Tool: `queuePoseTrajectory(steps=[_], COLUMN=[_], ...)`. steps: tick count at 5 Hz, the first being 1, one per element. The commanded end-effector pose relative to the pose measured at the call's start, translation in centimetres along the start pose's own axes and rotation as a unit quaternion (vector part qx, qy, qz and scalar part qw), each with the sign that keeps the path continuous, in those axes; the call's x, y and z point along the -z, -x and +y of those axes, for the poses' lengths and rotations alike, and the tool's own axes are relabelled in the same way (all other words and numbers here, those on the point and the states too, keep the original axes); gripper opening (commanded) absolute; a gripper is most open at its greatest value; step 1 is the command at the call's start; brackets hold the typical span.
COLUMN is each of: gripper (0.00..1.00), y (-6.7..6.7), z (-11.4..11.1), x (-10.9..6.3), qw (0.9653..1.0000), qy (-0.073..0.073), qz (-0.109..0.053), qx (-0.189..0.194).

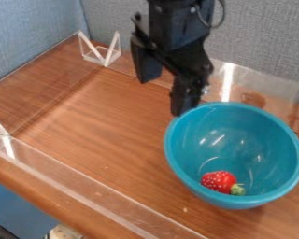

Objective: Put the strawberry in the blue bowl

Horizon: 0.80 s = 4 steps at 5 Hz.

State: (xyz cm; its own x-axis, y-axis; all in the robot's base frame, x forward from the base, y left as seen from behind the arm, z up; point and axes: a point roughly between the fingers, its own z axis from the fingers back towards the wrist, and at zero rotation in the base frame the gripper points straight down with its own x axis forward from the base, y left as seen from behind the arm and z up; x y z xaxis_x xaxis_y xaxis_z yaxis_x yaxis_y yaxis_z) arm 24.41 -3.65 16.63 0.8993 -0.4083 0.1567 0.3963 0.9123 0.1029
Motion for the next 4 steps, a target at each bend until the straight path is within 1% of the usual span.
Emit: queuePoseTrajectory(steps=[1,3,4], gripper=[1.0,1.0,1.0], y=[-1.2,-0.7,-1.7], z=[1.0,1.6,0.1], x=[-1.2,2.0,3.2], qw=[0.9996,0.9992,0.9998], qy=[-0.004,0.008,0.017], qz=[-0.018,-0.008,-0.005], qx=[-0.021,-0.039,-0.007])
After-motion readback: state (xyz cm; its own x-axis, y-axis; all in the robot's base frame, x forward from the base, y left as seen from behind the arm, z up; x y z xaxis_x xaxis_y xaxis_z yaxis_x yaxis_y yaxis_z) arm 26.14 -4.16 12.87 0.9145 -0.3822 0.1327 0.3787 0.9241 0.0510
